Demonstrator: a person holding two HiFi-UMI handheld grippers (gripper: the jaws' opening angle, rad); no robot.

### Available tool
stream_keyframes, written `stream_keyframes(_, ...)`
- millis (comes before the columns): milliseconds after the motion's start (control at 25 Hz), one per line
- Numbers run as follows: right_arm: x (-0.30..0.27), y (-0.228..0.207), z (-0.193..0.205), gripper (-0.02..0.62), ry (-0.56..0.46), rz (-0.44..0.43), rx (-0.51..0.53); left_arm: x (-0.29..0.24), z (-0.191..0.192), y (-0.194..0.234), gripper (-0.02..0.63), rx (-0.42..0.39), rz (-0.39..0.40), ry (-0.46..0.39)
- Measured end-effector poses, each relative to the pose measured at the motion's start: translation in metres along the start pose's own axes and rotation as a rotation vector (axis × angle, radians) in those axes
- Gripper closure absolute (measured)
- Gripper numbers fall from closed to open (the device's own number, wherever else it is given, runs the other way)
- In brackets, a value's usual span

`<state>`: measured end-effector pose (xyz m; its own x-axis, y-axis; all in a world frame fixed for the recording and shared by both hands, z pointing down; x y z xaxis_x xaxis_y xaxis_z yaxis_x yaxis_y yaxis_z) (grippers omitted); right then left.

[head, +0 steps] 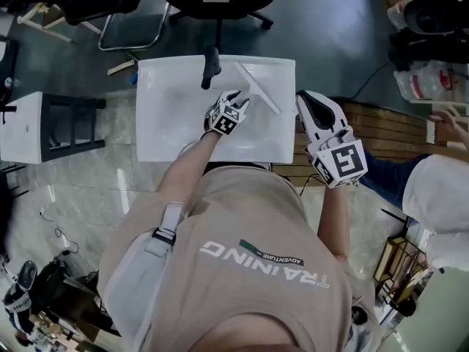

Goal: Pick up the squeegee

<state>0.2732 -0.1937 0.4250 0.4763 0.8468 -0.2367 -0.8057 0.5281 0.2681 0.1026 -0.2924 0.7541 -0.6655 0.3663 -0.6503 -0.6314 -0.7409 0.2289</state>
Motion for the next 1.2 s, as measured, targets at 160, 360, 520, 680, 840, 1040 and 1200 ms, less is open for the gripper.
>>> stream_keyframes(160, 0.000, -0.002, -0.002, 0.560, 0.002, -0.012, 0.009, -0.007, 0.000, -0.006, 0.511, -0.052, 0.010, -0.029)
stream_keyframes(360, 0.000, -0.005, -0.001, 0.560, 0.003, -0.004, -0.009, -0.013, 0.004, -0.005, 0.512, -0.025, 0.024, -0.035)
stream_keyframes(520, -0.002, -0.002, -0.003, 0.560, 0.000, -0.013, 0.001, -0.013, 0.010, -0.003, 0.522, -0.019, 0.024, -0.040)
stream_keyframes(680, -0.001, -0.002, -0.002, 0.560, 0.000, -0.013, 0.000, -0.009, 0.007, -0.004, 0.523, -0.025, 0.037, -0.027)
stream_keyframes(840, -0.002, -0.005, -0.004, 0.560, -0.012, -0.013, -0.001, 0.005, -0.013, -0.009, 0.524, -0.024, 0.011, -0.054)
stream_keyframes(1040, -0.006, -0.001, -0.008, 0.560, -0.045, -0.017, -0.001, 0.026, -0.040, -0.020, 0.525, -0.007, 0.007, -0.103)
stream_keyframes(1200, -0.004, -0.002, -0.012, 0.560, -0.074, -0.013, 0.006, 0.045, -0.063, -0.031, 0.525, 0.005, 0.028, -0.150)
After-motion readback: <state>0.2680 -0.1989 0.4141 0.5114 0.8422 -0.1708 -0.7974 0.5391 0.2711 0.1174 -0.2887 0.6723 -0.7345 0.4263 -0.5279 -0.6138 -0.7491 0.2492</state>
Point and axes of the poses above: the fingertips, and each gripper's own axes: x backward along the fingers, y to its left, z out of its underside, the point moved 9 cm from there along x, backward along the fingers, and after that the axes turned 13 degrees about x, right-handed, at the moved point
